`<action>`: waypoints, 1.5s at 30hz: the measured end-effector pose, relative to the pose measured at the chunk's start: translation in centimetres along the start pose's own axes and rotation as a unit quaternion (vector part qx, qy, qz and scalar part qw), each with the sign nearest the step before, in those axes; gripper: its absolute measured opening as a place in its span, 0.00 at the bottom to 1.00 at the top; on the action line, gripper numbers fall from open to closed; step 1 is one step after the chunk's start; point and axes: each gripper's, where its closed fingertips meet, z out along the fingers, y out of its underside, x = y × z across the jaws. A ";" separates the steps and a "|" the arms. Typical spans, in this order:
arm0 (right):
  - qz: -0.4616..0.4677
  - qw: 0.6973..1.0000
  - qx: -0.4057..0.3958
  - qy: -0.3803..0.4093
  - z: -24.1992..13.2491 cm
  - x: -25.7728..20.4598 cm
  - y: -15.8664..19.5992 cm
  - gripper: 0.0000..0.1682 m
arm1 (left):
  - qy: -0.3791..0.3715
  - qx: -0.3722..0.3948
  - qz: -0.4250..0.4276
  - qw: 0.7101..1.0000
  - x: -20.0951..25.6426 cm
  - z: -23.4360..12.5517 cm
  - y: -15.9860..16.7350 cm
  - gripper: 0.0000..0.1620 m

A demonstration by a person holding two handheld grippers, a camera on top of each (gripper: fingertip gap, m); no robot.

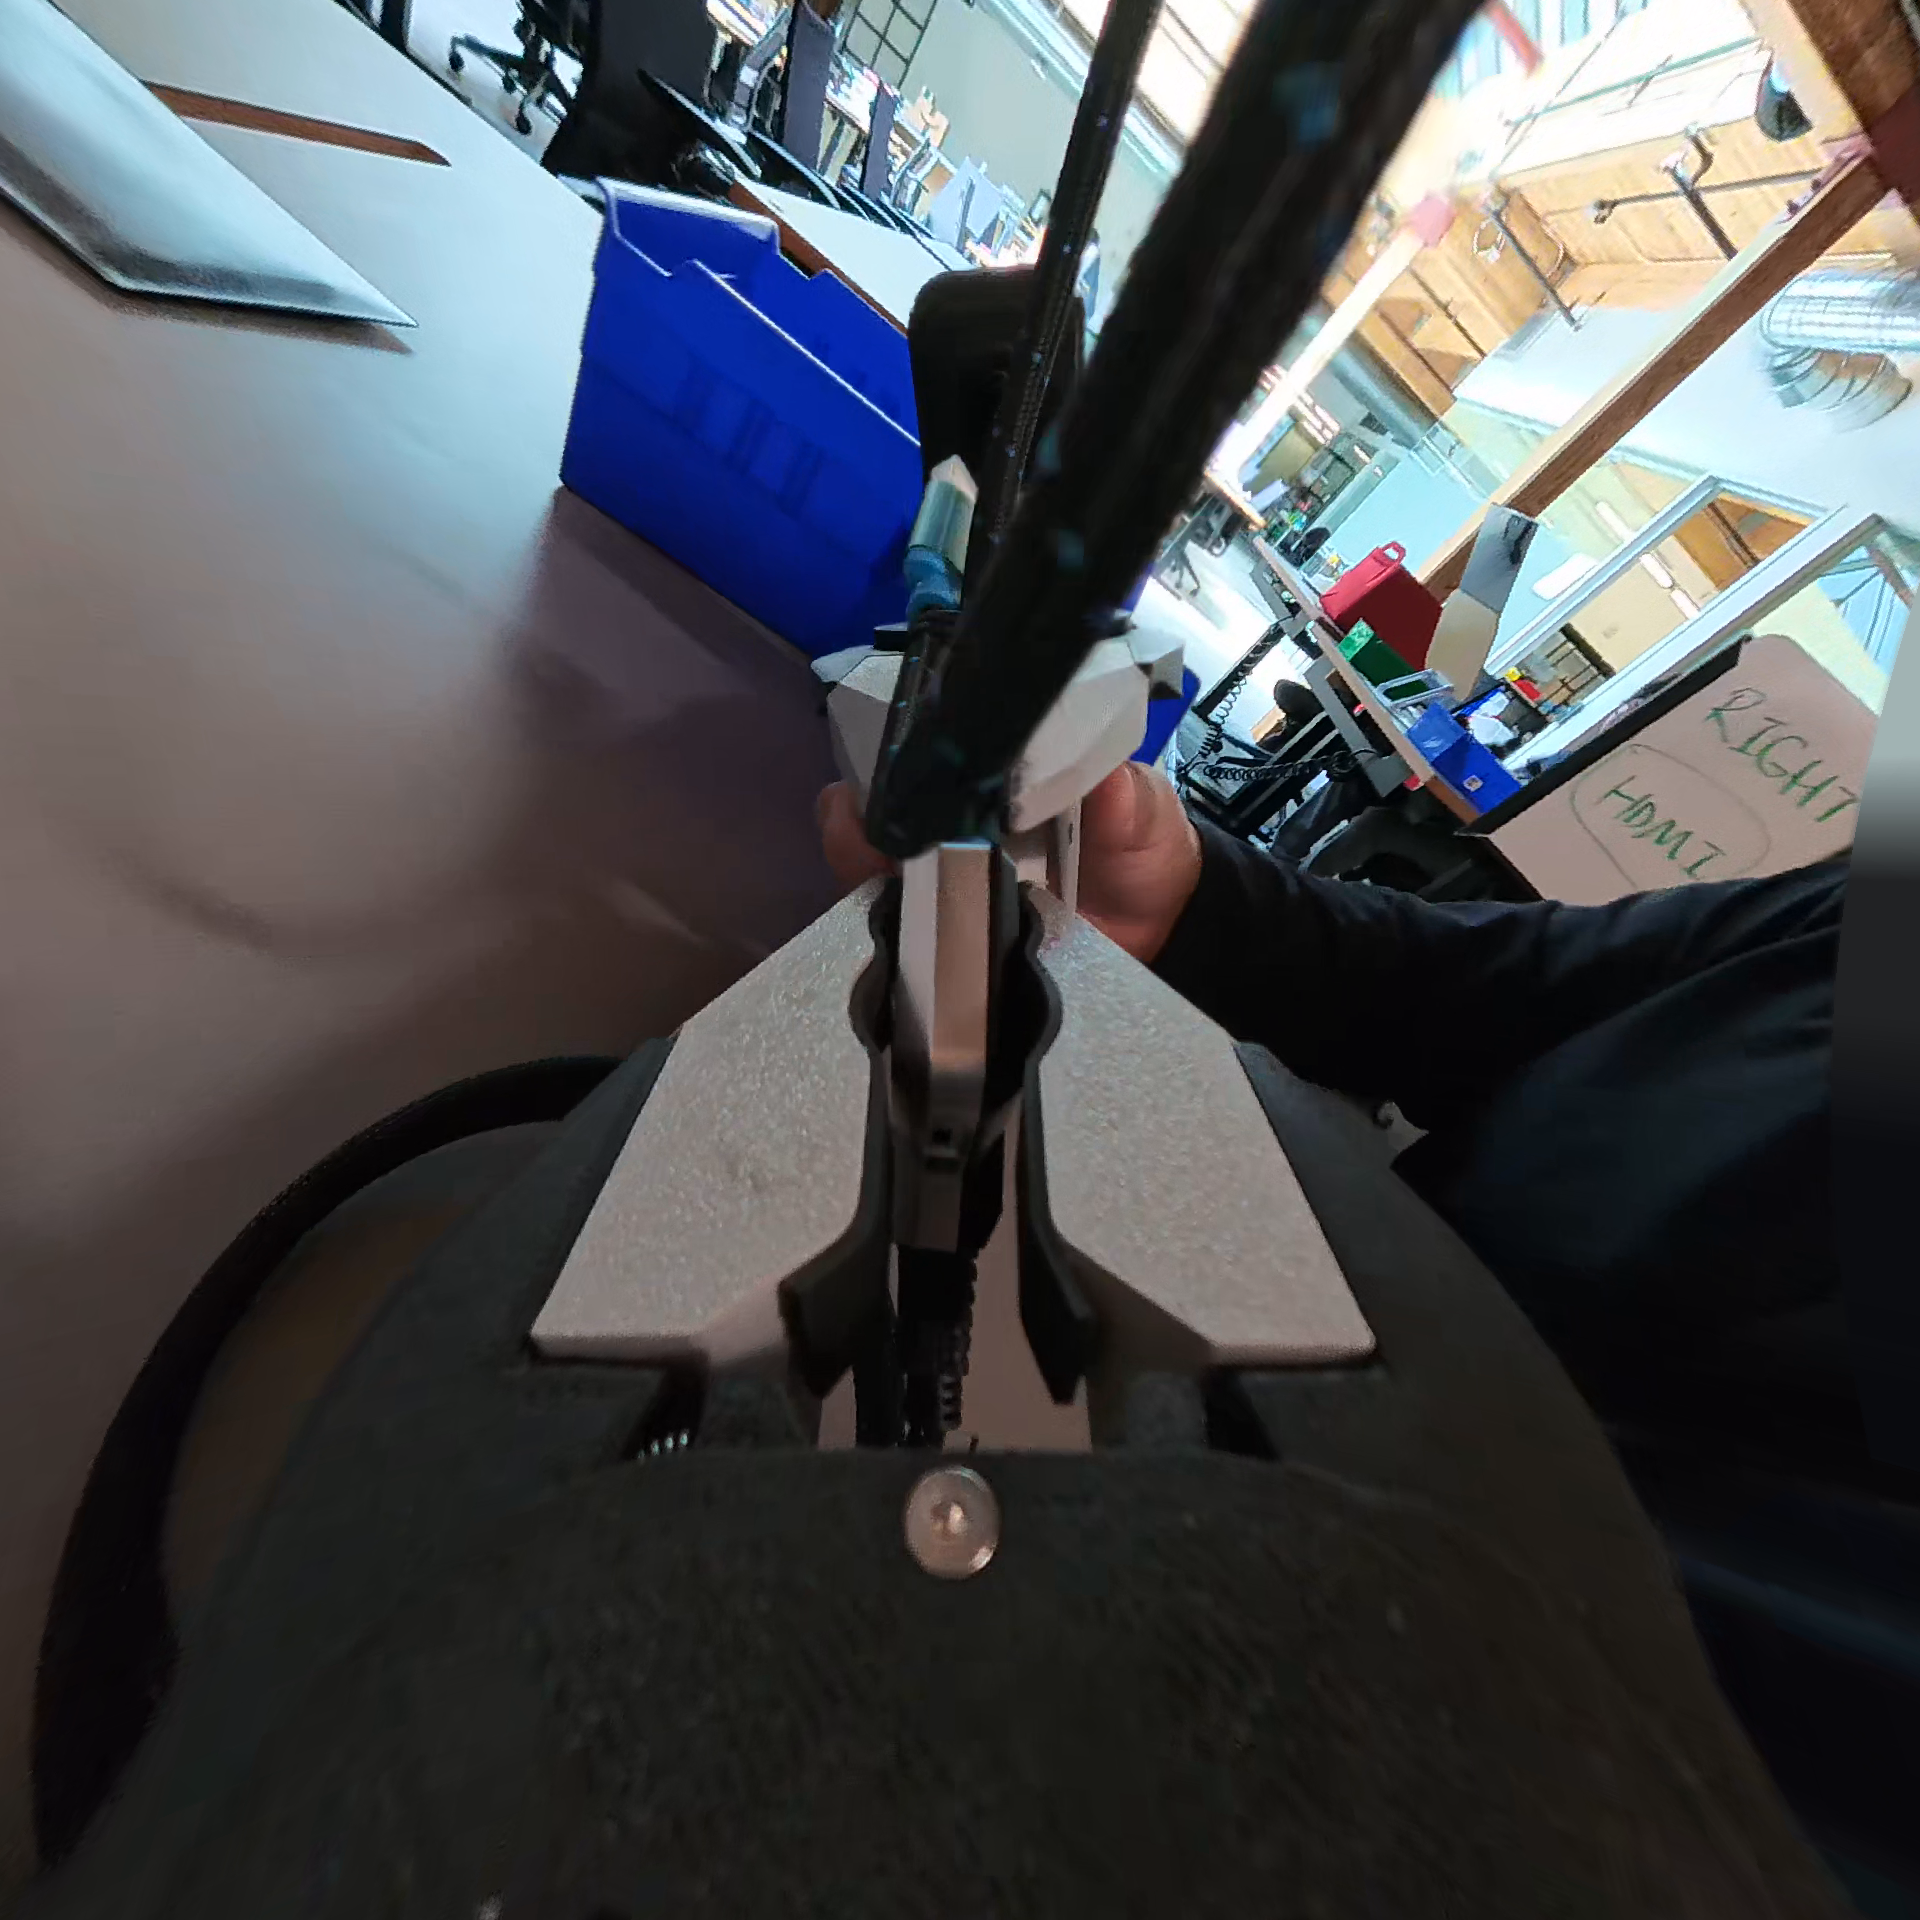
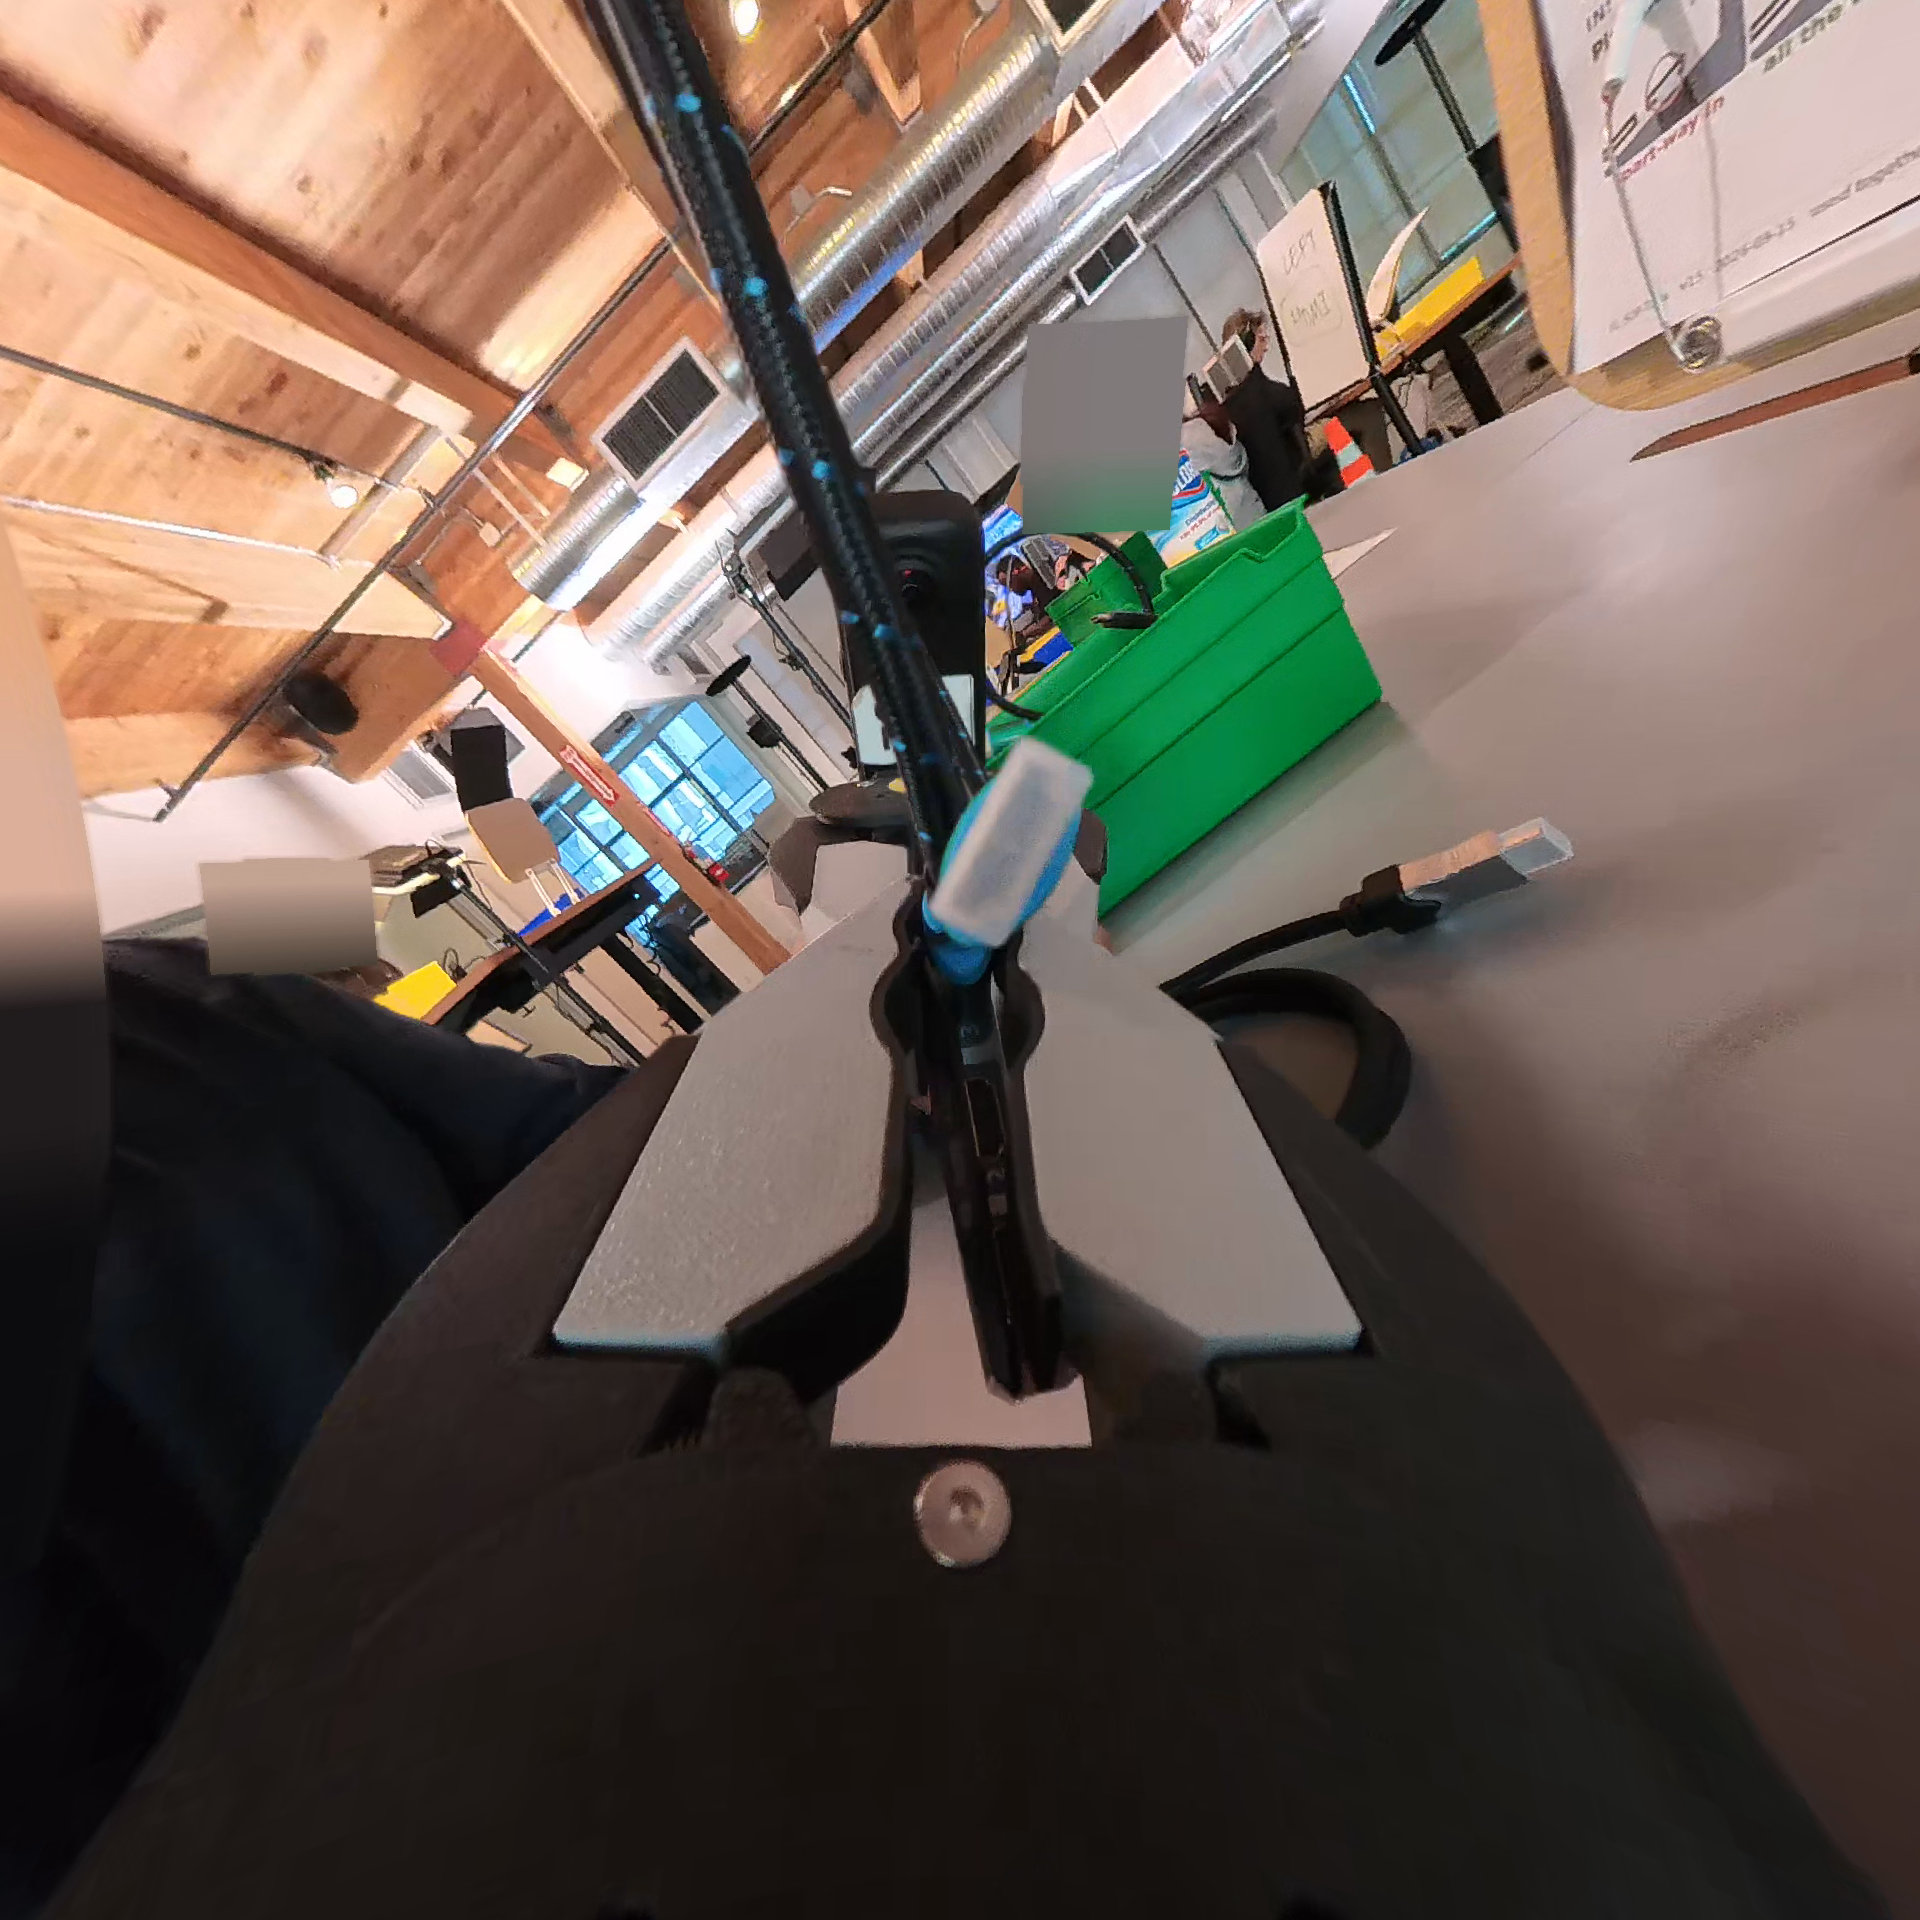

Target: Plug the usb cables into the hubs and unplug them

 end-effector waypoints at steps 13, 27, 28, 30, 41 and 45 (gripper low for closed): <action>-0.017 1.000 0.023 -0.004 0.5 -0.5 -0.8 0.05 | 0.019 0.042 -0.029 0.998 0.5 -0.1 -0.9 0.11; -0.064 0.998 0.021 0.002 0.8 -1.3 -0.5 0.05 | 0.022 0.047 -0.008 0.999 1.3 0.3 -0.8 0.11; -0.054 0.998 0.023 0.001 0.7 -1.2 -0.5 0.05 | 0.021 0.050 -0.012 0.998 1.3 0.3 -0.8 0.11; -0.029 0.999 0.031 -0.004 0.6 -1.2 -0.6 0.05 | 0.025 0.058 -0.027 0.998 1.3 0.4 -0.9 0.12; -0.002 0.998 0.065 0.002 0.2 -0.9 -1.3 0.04 | 0.011 0.079 -0.021 0.997 1.1 0.7 -1.3 0.12; -0.100 0.986 0.095 0.096 -4.2 -0.1 -6.1 0.04 | -0.025 0.055 0.008 0.998 0.3 -0.8 -0.6 0.11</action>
